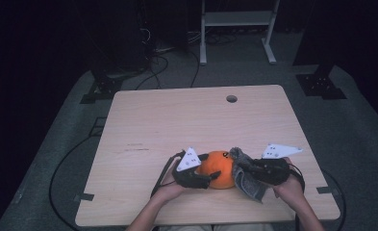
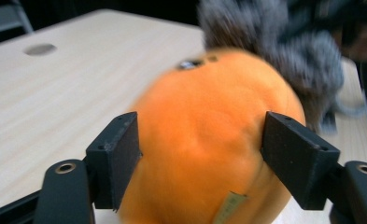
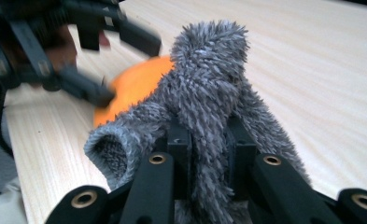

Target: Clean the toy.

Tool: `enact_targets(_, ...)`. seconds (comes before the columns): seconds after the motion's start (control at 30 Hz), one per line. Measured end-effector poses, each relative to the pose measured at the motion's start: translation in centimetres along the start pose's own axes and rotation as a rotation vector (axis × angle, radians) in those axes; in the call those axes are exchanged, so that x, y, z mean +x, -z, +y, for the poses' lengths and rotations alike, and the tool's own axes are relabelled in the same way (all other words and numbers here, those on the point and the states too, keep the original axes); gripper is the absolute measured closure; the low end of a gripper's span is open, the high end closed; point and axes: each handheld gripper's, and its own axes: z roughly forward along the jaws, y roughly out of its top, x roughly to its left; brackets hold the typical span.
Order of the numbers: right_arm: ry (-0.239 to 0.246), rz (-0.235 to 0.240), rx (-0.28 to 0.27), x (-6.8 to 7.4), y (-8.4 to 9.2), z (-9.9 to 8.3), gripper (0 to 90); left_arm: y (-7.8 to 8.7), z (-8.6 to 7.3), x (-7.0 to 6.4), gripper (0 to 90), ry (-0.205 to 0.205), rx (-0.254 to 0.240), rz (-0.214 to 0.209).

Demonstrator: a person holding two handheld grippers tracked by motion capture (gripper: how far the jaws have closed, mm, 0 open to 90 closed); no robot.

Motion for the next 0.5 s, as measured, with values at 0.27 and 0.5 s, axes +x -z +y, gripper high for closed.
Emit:
enact_targets(0.27,0.026,-0.013,0.008,0.0,-0.4,0.0,73.7,-0.2,0.0,-0.9,31.4,-0.058,0.064,-0.066)
enact_targets(0.5,-0.018,0.009,0.027,-1.0,0.1,-1.3,75.0,0.8,1.9,-0.8,19.3,-0.102,-0.001,-0.103)
